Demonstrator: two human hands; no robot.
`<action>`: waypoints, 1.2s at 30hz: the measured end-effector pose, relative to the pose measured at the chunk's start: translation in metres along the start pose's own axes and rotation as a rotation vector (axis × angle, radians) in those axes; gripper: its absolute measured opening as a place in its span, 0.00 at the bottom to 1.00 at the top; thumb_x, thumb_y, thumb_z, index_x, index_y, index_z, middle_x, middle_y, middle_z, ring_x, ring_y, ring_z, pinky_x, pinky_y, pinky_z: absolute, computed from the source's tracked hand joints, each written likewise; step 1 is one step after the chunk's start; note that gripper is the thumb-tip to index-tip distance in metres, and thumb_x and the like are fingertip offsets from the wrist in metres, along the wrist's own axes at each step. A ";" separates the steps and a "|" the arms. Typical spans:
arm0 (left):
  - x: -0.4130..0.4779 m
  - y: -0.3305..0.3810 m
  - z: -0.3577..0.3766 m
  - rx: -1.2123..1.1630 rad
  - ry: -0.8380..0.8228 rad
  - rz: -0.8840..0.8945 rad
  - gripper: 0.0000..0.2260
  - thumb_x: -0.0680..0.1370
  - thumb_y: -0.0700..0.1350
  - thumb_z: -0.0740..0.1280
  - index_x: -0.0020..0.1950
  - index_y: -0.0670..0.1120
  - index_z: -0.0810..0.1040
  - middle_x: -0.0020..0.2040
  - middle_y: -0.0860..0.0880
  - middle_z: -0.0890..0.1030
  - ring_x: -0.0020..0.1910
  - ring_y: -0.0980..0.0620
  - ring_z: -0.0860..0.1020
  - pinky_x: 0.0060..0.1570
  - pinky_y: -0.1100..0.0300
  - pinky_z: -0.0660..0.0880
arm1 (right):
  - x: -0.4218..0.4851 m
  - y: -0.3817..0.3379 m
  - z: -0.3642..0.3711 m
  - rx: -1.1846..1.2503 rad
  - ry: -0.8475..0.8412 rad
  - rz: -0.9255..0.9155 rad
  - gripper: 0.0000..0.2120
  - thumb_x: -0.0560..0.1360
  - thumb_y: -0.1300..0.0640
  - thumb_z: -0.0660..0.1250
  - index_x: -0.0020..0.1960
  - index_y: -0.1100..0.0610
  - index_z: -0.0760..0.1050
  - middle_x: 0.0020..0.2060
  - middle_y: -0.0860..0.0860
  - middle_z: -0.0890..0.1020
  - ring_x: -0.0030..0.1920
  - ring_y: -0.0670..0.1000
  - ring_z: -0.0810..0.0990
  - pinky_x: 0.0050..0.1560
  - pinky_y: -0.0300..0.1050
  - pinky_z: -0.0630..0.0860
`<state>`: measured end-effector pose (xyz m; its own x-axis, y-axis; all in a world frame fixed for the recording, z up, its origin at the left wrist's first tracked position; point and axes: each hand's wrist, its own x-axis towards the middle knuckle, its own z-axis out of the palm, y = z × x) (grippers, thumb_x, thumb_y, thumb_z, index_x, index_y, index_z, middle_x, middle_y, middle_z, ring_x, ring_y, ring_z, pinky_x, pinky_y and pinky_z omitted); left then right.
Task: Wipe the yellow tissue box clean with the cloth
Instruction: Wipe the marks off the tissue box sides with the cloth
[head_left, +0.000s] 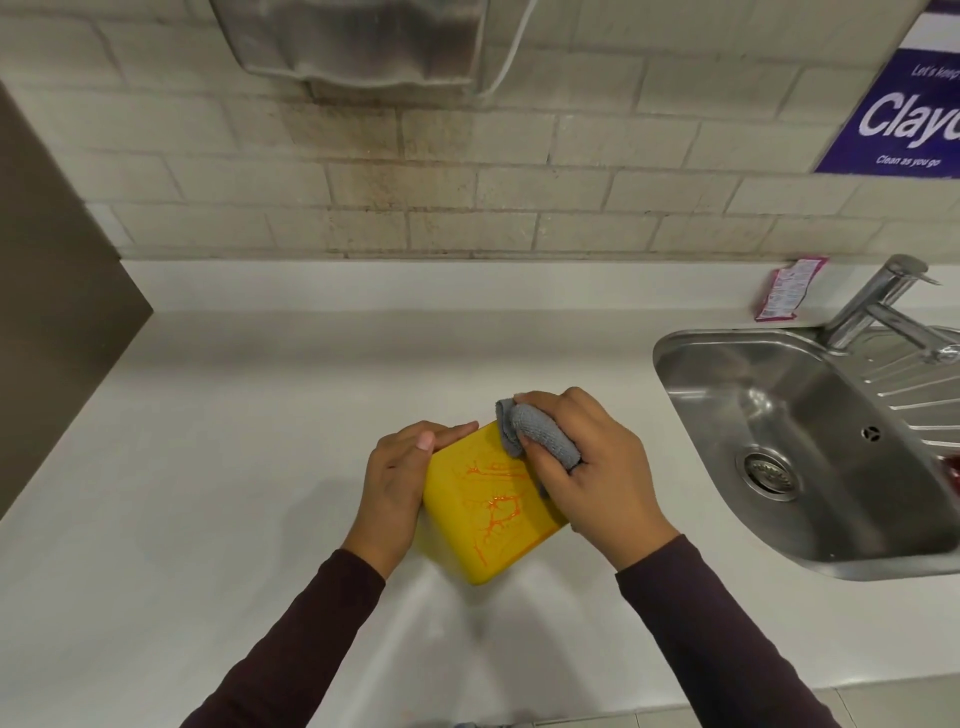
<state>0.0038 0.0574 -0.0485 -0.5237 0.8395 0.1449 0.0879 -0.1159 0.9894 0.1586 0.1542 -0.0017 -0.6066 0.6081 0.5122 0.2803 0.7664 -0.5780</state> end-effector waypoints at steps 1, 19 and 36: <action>0.000 0.000 0.000 0.003 -0.001 0.005 0.19 0.73 0.61 0.53 0.47 0.60 0.83 0.49 0.44 0.82 0.51 0.44 0.79 0.58 0.39 0.73 | -0.001 0.000 0.000 0.000 -0.002 0.011 0.15 0.73 0.50 0.60 0.57 0.49 0.77 0.43 0.47 0.78 0.42 0.44 0.75 0.37 0.40 0.74; 0.002 0.004 0.002 -0.035 -0.066 0.073 0.18 0.68 0.70 0.60 0.45 0.62 0.83 0.44 0.58 0.84 0.46 0.56 0.80 0.47 0.62 0.77 | -0.006 -0.016 0.013 -0.036 0.218 0.151 0.15 0.72 0.50 0.56 0.52 0.50 0.79 0.38 0.45 0.81 0.38 0.43 0.76 0.39 0.30 0.71; 0.015 -0.001 -0.006 -0.040 -0.080 0.061 0.17 0.71 0.59 0.55 0.44 0.62 0.83 0.44 0.59 0.84 0.46 0.58 0.80 0.47 0.66 0.76 | -0.018 -0.014 0.011 -0.121 0.043 0.005 0.12 0.73 0.51 0.57 0.49 0.50 0.78 0.38 0.48 0.83 0.36 0.47 0.78 0.35 0.38 0.74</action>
<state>-0.0093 0.0669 -0.0476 -0.4492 0.8696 0.2048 0.0830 -0.1877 0.9787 0.1574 0.1303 -0.0098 -0.5731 0.6180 0.5382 0.3722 0.7814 -0.5009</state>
